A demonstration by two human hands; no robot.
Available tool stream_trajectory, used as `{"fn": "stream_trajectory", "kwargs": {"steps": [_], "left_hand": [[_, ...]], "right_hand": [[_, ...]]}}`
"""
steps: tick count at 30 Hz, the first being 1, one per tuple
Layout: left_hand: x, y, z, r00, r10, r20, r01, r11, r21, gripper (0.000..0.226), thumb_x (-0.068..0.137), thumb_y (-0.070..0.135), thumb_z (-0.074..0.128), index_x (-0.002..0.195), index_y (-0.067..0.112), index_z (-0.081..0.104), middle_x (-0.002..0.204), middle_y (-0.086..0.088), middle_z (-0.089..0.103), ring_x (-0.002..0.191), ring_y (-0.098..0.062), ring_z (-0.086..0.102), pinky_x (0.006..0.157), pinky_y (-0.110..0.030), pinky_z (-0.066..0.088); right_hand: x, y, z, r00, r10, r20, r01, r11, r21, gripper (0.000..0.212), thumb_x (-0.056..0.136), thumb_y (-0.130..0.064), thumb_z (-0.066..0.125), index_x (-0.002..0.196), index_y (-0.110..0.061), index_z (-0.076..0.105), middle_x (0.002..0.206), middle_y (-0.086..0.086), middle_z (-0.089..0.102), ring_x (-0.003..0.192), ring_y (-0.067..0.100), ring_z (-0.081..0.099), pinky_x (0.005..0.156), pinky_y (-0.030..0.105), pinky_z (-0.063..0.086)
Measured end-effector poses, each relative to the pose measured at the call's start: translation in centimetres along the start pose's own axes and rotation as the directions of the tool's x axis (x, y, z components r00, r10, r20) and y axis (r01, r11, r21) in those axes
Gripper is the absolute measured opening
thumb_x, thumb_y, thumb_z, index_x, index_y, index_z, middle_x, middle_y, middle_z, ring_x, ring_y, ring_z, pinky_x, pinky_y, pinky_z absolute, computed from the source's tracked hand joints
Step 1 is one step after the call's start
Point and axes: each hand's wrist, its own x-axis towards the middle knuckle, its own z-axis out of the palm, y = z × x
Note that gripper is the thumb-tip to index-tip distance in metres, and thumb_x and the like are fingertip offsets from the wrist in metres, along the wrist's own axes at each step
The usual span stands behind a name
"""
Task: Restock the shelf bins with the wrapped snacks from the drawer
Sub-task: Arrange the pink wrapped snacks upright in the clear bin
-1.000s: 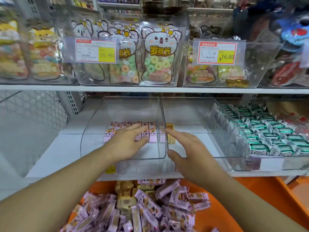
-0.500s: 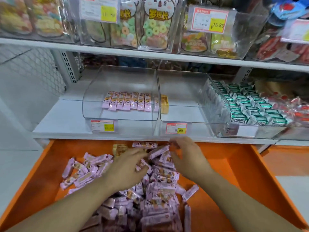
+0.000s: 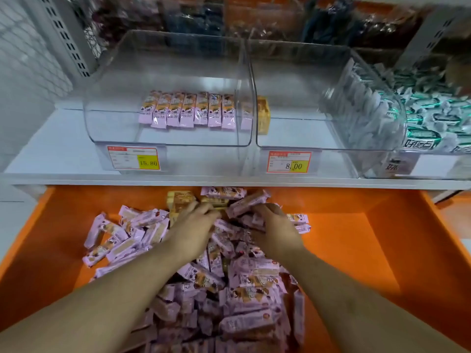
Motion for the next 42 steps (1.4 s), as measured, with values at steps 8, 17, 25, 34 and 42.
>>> {"fn": "stream_trajectory", "kwargs": {"steps": [8,17,25,34,42], "left_hand": [[-2.0,-0.3,-3.6,0.989,-0.111,0.098,0.119,0.99,-0.079,0.031,0.094,0.033,0.072,0.122,0.025,0.062,0.123,0.004,0.06,0.115,-0.02,0.052,0.094,-0.036,0.045],[-8.7,3.6,-15.1,0.972,-0.192,0.136,0.235,0.815,-0.53,0.027,0.089,0.043,0.079,0.104,0.027,0.064,0.097,0.008,0.068,0.083,-0.007,0.063,0.064,-0.023,0.045],[-14.1,8.3,-20.3,0.976,-0.163,0.147,0.2,0.386,-0.901,0.027,0.094,0.031,0.076,0.117,0.02,0.067,0.096,0.007,0.081,0.076,-0.009,0.074,0.074,-0.029,0.053],[-13.0,9.0,-22.5,0.976,-0.13,0.176,0.201,0.212,-0.956,0.031,0.091,0.021,0.079,0.118,0.017,0.066,0.104,0.002,0.081,0.08,-0.012,0.076,0.068,-0.023,0.052],[-10.6,6.4,-23.2,0.919,-0.376,0.118,0.144,0.043,-0.989,0.03,0.087,0.019,0.081,0.114,0.013,0.068,0.099,-0.003,0.081,0.085,-0.019,0.079,0.09,-0.052,0.062]], "right_hand": [[-2.0,-2.3,-3.9,0.997,0.076,0.026,-0.078,0.995,0.06,0.043,0.095,-0.02,0.064,0.136,-0.023,0.051,0.119,0.006,0.069,0.098,0.029,0.069,0.076,0.045,0.062],[-9.0,-7.1,-16.9,0.975,-0.019,0.221,-0.108,0.828,0.55,0.027,0.098,-0.025,0.072,0.108,-0.001,0.066,0.096,0.013,0.079,0.091,0.036,0.076,0.088,0.058,0.058],[-13.1,-11.3,-20.7,0.988,-0.102,0.115,-0.018,0.666,0.745,0.02,0.094,-0.03,0.078,0.109,-0.019,0.07,0.098,0.026,0.076,0.097,0.055,0.068,0.085,0.054,0.051],[-11.2,-12.5,-22.0,0.996,-0.064,0.056,0.001,0.665,0.747,0.028,0.094,-0.03,0.074,0.116,-0.016,0.065,0.09,0.026,0.075,0.081,0.05,0.066,0.077,0.054,0.049],[-9.4,-12.6,-23.3,0.999,0.04,-0.02,0.005,0.342,0.94,0.03,0.097,0.007,0.055,0.117,-0.008,0.073,0.09,0.023,0.074,0.086,0.05,0.075,0.081,0.049,0.066]]}}
